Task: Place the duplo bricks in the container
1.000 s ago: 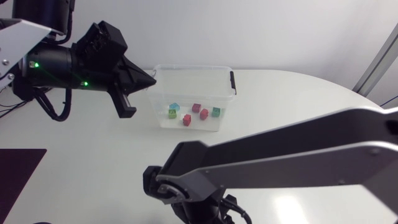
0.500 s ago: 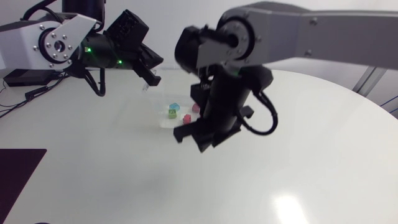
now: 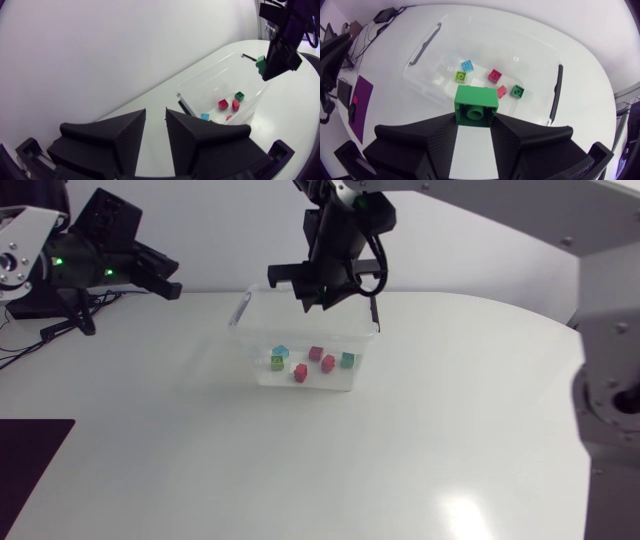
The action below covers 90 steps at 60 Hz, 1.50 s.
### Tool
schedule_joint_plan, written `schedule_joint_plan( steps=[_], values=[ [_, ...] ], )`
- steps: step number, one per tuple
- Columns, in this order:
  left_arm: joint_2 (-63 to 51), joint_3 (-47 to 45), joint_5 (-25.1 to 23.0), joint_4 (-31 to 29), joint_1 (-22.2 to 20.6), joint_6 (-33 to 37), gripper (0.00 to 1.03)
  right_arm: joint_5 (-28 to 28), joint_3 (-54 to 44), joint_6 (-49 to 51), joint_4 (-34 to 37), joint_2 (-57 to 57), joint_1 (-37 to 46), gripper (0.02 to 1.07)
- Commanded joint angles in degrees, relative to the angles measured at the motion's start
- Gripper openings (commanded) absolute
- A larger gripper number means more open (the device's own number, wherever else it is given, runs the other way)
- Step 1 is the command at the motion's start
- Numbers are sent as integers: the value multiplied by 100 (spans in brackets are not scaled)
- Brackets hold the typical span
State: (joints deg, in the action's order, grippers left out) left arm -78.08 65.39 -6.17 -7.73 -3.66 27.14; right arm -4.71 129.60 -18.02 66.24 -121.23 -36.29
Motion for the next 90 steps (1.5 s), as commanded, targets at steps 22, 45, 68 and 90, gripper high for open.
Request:
schedule_joint_plan(
  steps=[22,45,68,90],
  values=[
    [918,-1371,319,360,1983,-868,73,-223,5849,-35,1691,-3829,606,30],
    [1287,-1555,310,-115,2766,-956,73,243,4249,-211,1735,-3056,667,27],
    [1375,-1239,310,-757,2678,-1052,73,585,3300,-307,1954,-2274,632,103],
    [1419,-887,266,-1425,3557,-982,74,682,2219,-448,2306,-902,421,103]
  ],
)
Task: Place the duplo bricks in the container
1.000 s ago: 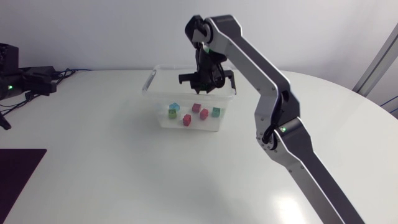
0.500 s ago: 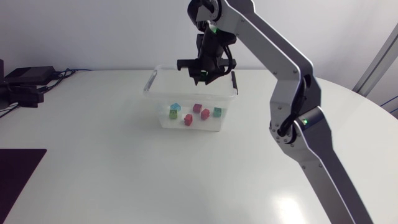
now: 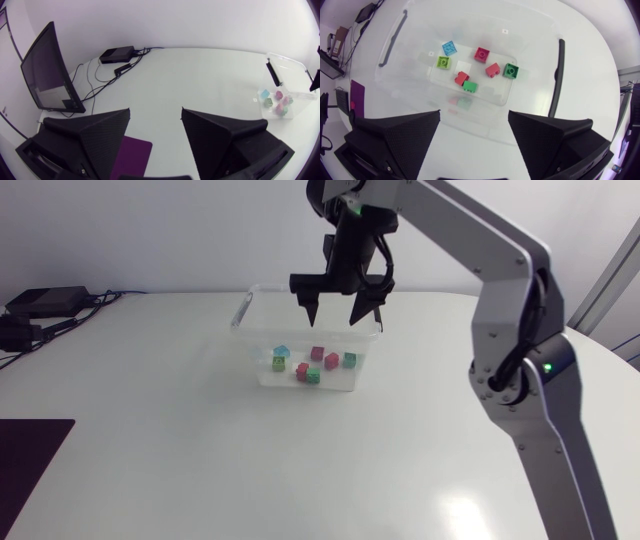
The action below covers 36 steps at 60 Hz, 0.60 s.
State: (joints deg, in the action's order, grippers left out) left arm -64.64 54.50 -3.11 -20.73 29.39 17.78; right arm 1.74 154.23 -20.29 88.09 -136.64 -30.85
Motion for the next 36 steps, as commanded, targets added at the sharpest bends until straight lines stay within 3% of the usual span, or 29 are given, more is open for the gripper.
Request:
schedule_joint_plan(
  steps=[1,17,36],
  values=[
    [75,201,-49,-151,322,-38,74,37,-324,-238,138,718,-140,103],
    [-13,-89,-330,-353,1579,-161,78,37,-1774,-256,182,1895,-220,103],
    [-593,-431,-251,-19,2528,-416,80,28,-3013,-256,217,2528,-422,103]
  ],
)
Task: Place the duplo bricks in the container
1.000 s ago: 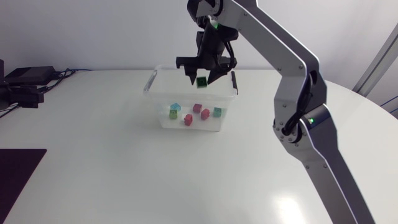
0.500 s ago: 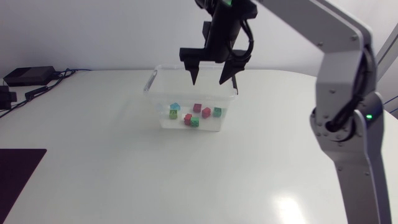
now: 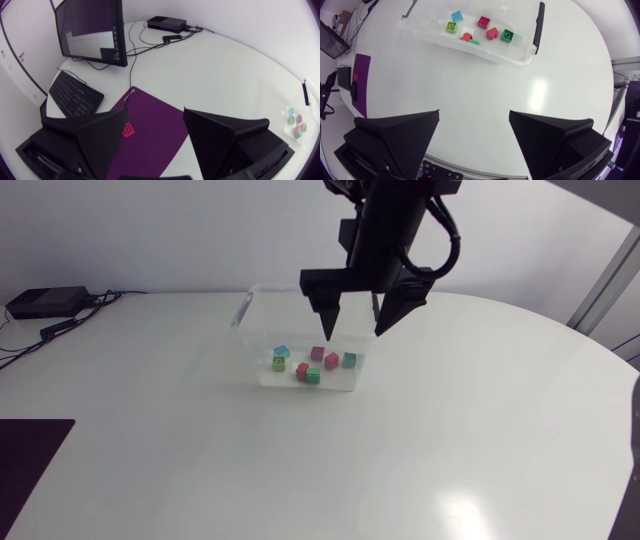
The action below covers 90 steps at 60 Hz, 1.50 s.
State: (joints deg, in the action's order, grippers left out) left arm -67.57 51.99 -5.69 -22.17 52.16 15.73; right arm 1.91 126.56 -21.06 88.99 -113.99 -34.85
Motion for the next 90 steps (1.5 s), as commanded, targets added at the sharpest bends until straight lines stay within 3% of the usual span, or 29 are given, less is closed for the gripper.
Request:
schedule_joint_plan(
  steps=[1,15,49,77,83,90],
  values=[
    [-344,-189,33,170,277,-210,80,11,-272,-188,119,290,-22,103],
    [-1628,57,200,512,804,-456,83,-24,-615,-188,119,545,-92,103],
    [-3491,734,675,1057,760,-1177,84,-218,-1345,-206,57,1046,-277,103],
    [-4247,962,851,1312,699,-1318,83,-226,-1371,-232,57,1222,-391,103],
    [-4344,962,877,1374,664,-1335,82,-235,-1371,-250,57,1222,-400,103],
    [-4449,998,886,1400,620,-1388,71,-244,-1397,-250,57,1231,-400,103]
  ],
)
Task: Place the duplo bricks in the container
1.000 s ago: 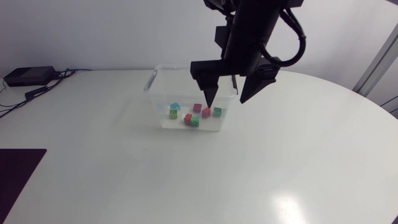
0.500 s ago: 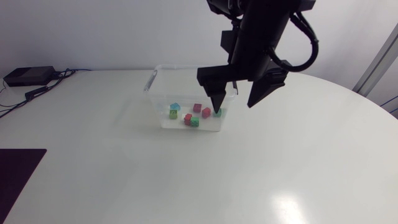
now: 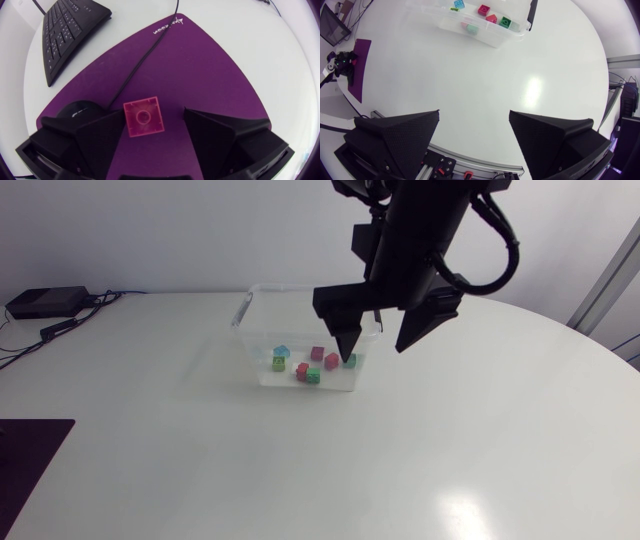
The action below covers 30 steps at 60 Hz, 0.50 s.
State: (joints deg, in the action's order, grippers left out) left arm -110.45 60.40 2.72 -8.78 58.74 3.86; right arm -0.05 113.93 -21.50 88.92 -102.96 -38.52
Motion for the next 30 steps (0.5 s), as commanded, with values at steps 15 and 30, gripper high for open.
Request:
schedule_joint_plan(
  steps=[15,30],
  values=[
    [-187,174,44,174,-82,-263,41,-56,-213,-206,55,294,-41,103],
    [173,24,27,34,-196,-236,15,-56,-213,-215,55,478,29,103]
  ],
)
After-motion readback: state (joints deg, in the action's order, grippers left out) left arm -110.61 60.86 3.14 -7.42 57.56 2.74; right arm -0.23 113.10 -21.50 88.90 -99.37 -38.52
